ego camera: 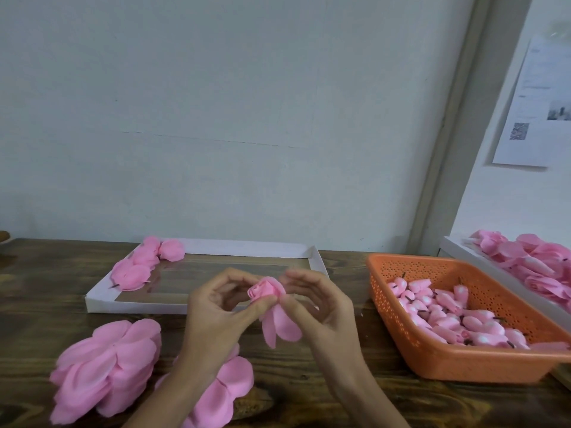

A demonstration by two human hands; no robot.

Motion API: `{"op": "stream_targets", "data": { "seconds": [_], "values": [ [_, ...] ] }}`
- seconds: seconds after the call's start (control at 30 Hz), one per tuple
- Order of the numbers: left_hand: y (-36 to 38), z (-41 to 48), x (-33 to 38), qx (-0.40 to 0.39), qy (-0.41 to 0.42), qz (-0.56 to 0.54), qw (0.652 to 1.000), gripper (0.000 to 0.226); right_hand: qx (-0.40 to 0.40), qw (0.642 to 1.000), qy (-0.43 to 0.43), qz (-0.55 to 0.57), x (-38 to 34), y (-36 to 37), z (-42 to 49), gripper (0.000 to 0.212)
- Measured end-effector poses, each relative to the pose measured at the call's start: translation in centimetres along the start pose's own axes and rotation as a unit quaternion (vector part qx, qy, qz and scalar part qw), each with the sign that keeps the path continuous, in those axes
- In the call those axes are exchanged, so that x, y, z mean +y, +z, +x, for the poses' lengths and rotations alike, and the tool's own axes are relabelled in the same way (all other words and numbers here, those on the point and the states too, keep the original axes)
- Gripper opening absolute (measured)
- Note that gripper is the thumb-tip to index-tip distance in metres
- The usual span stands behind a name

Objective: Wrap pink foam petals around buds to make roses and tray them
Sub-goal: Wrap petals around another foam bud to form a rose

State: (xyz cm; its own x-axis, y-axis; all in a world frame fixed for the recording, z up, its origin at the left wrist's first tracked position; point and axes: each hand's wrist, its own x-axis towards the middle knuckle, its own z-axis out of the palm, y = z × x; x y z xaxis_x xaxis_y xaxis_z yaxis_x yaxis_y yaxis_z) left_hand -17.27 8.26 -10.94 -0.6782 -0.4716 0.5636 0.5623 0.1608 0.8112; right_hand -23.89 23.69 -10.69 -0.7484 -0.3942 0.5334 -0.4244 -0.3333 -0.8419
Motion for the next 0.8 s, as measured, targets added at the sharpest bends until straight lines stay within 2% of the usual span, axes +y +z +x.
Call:
{"op": "stream_targets", "data": {
  "seconds": [0.13,0.33,0.5,0.67,0.8],
  "values": [
    [-0.1,0.1,-0.2,0.017,-0.028,-0.007,0.999,0.03,-0.028,0.997,-0.017,-0.076,0.6,0.2,-0.2,0.026],
    [0.2,0.0,0.0,0.009,-0.033,-0.009,0.999,0.031,-0.006,0.99,-0.058,-0.131,1.1,0.3,-0.5,0.033],
    [0.5,-0.2,-0.1,-0.001,-0.038,-0.016,0.999,0.03,0.028,0.98,-0.101,-0.172,1.2,0.5,-0.6,0.029],
    [-0.5,0.4,0.1,-0.057,-0.059,-0.022,0.996,0.035,0.027,0.987,-0.072,-0.142,0.5,0.4,-0.4,0.027],
    [-0.6,0.5,0.0,-0.018,-0.048,-0.03,0.998,0.031,0.023,0.991,-0.012,-0.132,0.5,0.3,-0.2,0.037]
  ]
}}
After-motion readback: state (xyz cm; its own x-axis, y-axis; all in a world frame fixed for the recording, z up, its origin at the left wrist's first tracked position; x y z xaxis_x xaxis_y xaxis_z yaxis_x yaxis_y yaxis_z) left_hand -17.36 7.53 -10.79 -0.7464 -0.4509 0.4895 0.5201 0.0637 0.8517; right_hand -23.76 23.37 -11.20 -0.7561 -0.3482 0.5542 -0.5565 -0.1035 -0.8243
